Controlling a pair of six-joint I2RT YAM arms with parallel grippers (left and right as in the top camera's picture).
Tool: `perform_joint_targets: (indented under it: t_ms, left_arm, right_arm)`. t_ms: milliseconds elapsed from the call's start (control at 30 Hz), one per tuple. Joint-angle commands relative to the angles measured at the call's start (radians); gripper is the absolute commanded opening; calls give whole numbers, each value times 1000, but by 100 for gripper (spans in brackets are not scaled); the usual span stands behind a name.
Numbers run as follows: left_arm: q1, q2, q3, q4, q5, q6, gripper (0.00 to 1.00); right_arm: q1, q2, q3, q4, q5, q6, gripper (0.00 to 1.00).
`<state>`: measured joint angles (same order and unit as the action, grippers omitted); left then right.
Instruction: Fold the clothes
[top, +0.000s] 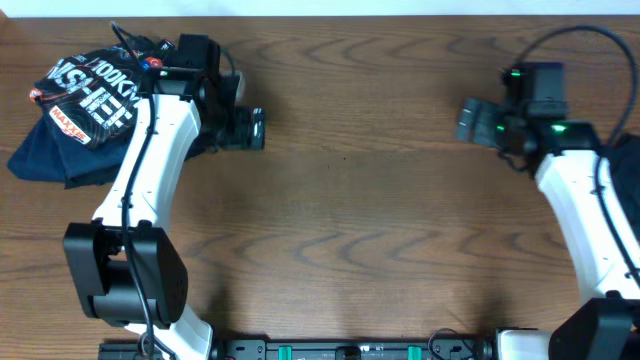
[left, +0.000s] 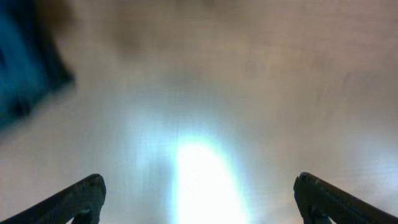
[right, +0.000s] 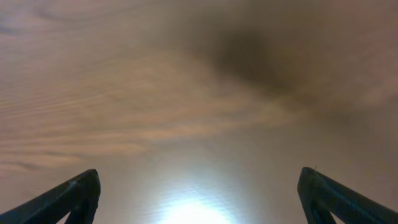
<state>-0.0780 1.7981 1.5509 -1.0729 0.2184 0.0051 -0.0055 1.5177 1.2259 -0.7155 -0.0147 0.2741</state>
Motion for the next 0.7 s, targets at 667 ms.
perform_joint_targets:
  t_ms: [667]
  left_arm:
    - [12,-959,-492,243,-157,-63,98]
  right_arm:
    - [-7,-806,-441,-43,245,26,99]
